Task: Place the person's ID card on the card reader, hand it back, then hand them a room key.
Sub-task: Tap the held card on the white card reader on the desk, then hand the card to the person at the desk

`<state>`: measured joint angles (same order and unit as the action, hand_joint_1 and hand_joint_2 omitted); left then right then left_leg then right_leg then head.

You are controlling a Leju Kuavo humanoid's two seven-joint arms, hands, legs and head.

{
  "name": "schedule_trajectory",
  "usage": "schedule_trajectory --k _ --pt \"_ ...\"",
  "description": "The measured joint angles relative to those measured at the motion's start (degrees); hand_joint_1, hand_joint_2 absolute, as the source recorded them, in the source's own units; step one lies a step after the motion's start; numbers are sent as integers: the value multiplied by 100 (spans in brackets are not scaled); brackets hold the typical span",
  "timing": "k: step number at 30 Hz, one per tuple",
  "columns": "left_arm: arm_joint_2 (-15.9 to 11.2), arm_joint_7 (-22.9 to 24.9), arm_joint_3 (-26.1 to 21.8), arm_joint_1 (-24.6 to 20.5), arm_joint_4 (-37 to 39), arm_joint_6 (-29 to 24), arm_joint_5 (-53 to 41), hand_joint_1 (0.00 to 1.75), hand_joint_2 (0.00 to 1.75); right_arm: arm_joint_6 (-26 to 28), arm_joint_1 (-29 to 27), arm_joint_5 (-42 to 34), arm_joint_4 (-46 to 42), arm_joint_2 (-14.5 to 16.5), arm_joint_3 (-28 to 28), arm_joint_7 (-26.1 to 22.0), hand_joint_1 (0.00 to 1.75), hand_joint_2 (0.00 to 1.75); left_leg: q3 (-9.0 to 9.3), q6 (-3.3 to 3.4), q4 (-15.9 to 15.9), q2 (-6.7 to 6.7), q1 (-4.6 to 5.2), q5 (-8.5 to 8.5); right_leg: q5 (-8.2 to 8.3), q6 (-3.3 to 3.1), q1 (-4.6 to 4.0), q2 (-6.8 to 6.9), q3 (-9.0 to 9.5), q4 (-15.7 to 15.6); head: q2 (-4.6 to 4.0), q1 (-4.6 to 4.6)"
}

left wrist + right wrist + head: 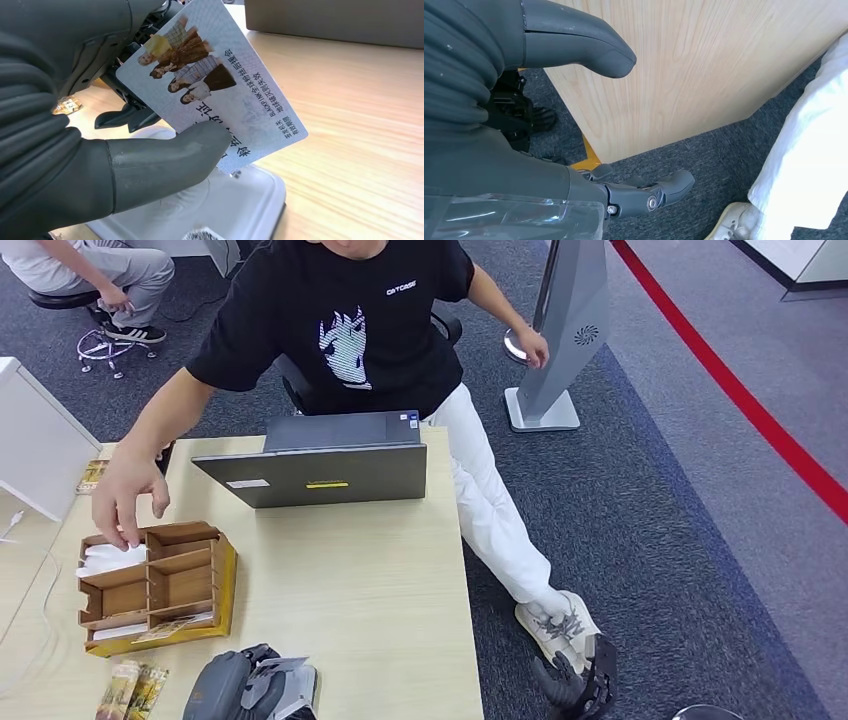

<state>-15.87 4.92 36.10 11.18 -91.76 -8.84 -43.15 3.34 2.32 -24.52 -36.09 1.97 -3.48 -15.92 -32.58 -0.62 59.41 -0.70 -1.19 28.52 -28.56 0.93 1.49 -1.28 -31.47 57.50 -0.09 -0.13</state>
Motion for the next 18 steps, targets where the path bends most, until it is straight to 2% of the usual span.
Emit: schedule_trajectory --k 7,14,18 --pt "-26 36 140 -22 16 -66 -26 175 175 0 9 2 0 0 -1 1 0 175 0 0 0 0 0 0 0 0 0 0 0 0 0 -1" --pt "4 1 131 -40 7 -621 -290 175 175 1 8 7 -1 2 -28 -1 0 175 0 0 0 0 0 0 0 0 0 0 0 0 0 -1" --pt "98 -187 -62 -67 -75 -956 -659 175 175 14 6 21 -4 9 -74 -2 0 175 0 0 0 0 0 0 0 0 0 0 0 0 0 1"
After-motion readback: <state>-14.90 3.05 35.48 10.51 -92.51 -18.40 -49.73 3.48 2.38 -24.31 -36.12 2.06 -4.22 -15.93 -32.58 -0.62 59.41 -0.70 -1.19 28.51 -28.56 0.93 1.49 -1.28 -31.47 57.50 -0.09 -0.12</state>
